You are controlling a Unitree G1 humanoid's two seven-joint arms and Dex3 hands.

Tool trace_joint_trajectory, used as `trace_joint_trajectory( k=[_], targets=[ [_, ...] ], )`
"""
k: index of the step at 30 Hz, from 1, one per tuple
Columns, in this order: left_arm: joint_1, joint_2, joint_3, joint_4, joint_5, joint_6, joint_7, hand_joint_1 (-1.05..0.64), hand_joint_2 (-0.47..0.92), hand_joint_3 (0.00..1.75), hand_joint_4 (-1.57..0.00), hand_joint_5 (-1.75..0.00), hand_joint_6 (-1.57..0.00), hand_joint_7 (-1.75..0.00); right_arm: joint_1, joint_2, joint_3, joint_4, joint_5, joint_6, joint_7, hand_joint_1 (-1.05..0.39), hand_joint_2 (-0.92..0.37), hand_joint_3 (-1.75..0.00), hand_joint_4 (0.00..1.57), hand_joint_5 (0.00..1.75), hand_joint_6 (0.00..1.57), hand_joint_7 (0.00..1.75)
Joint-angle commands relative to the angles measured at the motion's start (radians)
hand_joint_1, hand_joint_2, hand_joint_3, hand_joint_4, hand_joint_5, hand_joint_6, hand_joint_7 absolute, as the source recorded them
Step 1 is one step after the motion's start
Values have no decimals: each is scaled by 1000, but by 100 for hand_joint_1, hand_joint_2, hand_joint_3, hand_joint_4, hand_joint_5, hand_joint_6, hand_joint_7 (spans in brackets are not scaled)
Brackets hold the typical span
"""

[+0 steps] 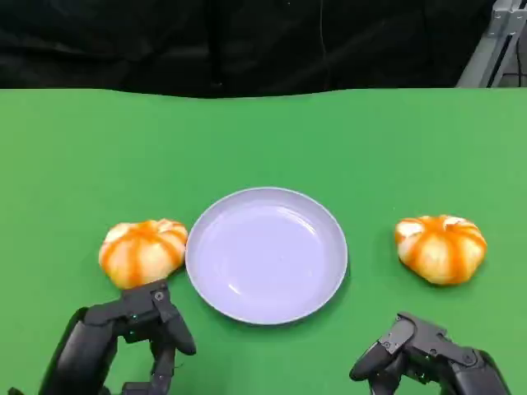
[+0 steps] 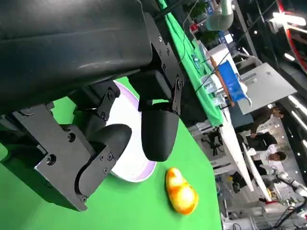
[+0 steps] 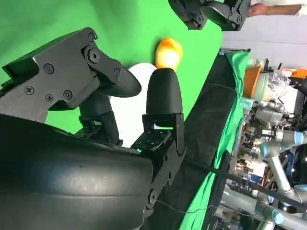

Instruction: Grasp the bread from the table and place it into the plate.

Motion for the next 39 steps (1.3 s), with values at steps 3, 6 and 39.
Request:
trace_joint_trajectory(
  k=[3, 6, 39],
  targets=[
    [-7, 6, 15, 2, -38, 28, 1, -1, 26, 155, -88, -159, -83, -138, 0, -3, -4, -1, 5, -8, -6, -8, -52, -110, 69, 159, 68, 133],
    [-23, 6, 19, 15, -60, 39, -3, -3, 30, 147, -84, -148, -80, -121, -7, 0, -4, 6, 11, -5, -4, -8, -52, -109, 69, 160, 69, 133],
    [-410, 225, -164, -21, 860, 683, 86, -54, 88, 0, -18, -74, -41, -8, -36, 18, 5, 40, 11, -13, -12, -10, -50, -111, 68, 163, 70, 129]
  ],
)
